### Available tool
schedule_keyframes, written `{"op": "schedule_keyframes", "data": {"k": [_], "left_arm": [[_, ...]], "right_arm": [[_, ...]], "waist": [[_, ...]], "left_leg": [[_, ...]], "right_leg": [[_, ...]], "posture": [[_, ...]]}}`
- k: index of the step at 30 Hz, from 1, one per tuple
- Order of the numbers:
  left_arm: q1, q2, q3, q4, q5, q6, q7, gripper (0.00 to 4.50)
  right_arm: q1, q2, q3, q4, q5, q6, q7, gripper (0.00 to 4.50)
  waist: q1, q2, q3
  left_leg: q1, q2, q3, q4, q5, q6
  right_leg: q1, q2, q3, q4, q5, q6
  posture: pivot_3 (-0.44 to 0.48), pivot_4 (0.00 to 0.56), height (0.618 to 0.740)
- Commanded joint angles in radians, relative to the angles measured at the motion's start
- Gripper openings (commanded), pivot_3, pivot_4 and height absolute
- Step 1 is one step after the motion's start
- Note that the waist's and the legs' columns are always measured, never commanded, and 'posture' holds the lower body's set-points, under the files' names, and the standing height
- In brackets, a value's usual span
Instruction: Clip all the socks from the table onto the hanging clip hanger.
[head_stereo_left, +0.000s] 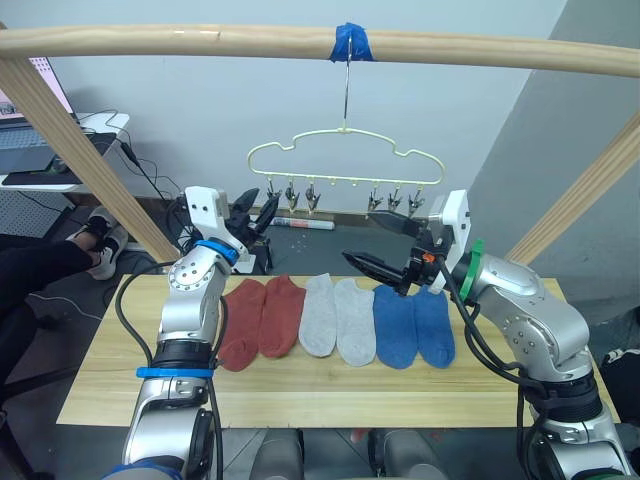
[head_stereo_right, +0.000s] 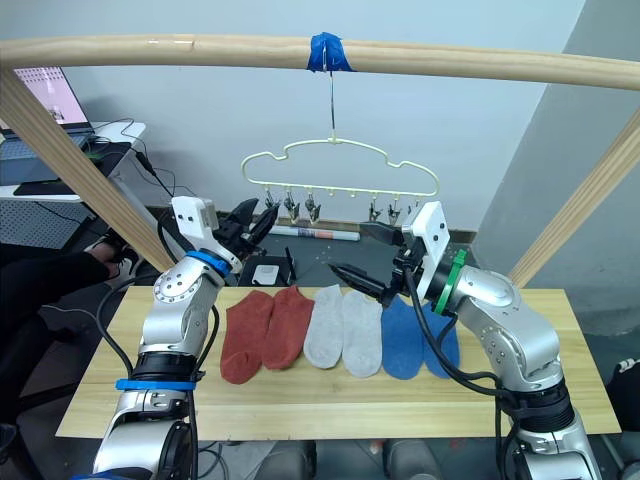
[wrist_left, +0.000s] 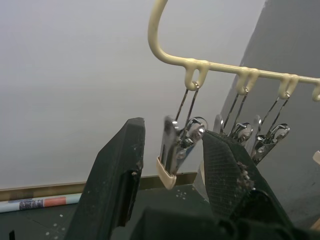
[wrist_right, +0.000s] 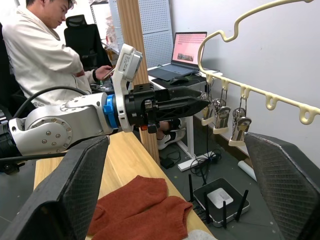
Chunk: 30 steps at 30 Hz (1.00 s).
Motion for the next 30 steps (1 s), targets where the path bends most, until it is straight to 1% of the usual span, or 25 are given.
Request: {"op": "schedule_keyframes", "data": {"k": [1,7,30], "left_arm": [[0.007,0.001,0.0,-0.051,-0.005,-0.007,-0.007,2.06],[0.038,0.001,0.0,-0.087,-0.008,0.007,-0.004,2.06],[-0.058,-0.022,0.0,0.046,0.01,-0.063,0.005,2.06]], "right_arm": [[-0.011,-0.007,-0.015,-0.044,0.006,-0.013,-0.003,4.5],[-0.009,-0.009,-0.015,-0.04,0.005,-0.016,-0.001,4.5],[-0.025,-0.018,-0.023,-0.056,0.02,-0.001,-0.005,4.5]], "waist": [[0.0,0.0,0.0],[-0.001,0.0,0.0],[-0.002,0.0,0.001]], "left_leg": [[0.0,0.0,0.0,0.0,0.0,0.0],[0.0,0.0,0.0,0.0,0.0,0.0],[0.0,0.0,0.0,-0.001,0.0,0.0]], "right_leg": [[0.0,0.0,0.0,0.0,0.0,0.0],[0.0,0.0,0.0,0.0,0.0,0.0],[0.0,0.0,0.0,-0.001,0.0,0.0]], "posture": [[-0.059,0.172,0.74],[-0.059,0.172,0.74],[-0.075,0.167,0.74]]}}
